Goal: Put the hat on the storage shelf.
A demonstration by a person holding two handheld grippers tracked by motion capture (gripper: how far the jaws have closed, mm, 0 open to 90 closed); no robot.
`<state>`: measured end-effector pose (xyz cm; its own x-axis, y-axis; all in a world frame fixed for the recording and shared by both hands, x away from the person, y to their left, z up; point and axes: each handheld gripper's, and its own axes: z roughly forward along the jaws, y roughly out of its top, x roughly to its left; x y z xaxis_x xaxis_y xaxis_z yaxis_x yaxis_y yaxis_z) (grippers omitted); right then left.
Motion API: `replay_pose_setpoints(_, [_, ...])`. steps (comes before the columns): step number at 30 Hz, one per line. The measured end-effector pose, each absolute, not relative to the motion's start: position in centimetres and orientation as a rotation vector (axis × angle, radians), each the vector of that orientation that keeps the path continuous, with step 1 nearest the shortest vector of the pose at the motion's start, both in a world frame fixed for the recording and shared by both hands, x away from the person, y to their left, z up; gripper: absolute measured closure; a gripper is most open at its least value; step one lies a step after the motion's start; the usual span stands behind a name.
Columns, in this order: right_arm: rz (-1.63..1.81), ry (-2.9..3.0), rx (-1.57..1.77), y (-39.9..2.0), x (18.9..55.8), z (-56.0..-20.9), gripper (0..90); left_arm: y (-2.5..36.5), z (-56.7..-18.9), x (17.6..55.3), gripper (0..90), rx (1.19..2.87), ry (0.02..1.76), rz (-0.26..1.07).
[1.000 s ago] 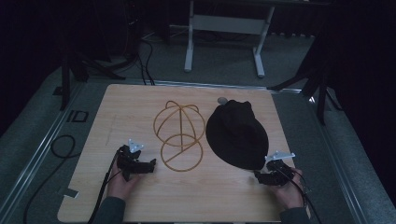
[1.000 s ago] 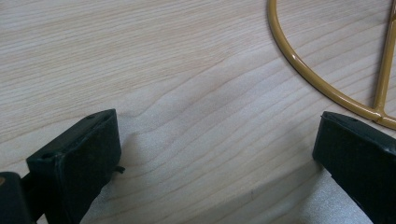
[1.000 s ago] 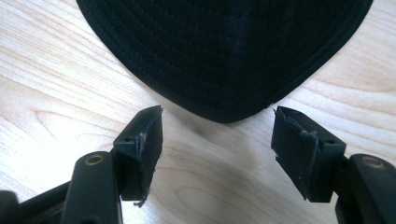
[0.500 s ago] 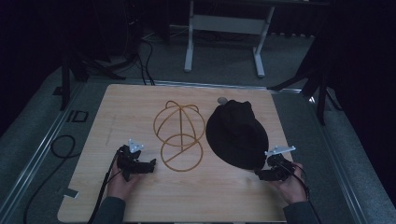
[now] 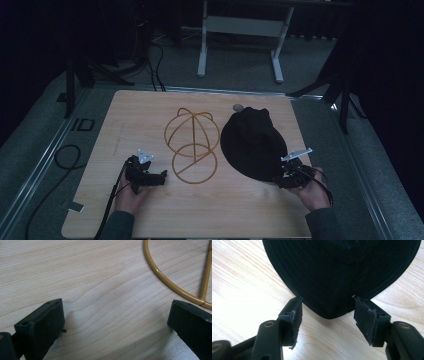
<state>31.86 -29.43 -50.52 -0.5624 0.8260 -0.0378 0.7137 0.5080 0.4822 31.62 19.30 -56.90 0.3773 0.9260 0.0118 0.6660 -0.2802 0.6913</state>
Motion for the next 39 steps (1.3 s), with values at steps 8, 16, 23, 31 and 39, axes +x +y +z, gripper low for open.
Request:
replay_pose_setpoints(8, [0.545, 2.527, 1.279, -29.1, 32.7, -49.7, 41.5, 19.3, -56.9, 31.6, 1.3, 2.042, 1.366, 0.562])
replay_pose_setpoints(16, [0.521, 2.54, 1.268, -28.6, 33.8, -48.5, 39.5, 19.3, -56.9, 31.6, 1.2, 2.044, 1.365, 0.562])
replay_pose_setpoints(23, [0.481, 2.541, 1.279, -28.1, 35.0, -48.2, 35.7, 19.3, -56.9, 31.6, 1.3, 2.046, 1.364, 0.562])
replay_pose_setpoints(31, [0.461, 2.545, 1.286, -28.0, 36.0, -47.8, 35.2, 19.3, -56.9, 31.6, 1.3, 2.045, 1.365, 0.561])
replay_pose_setpoints(39, [0.478, 2.534, 1.306, -28.2, 37.2, -47.1, 34.3, 19.3, -56.9, 31.6, 1.3, 2.044, 1.366, 0.561])
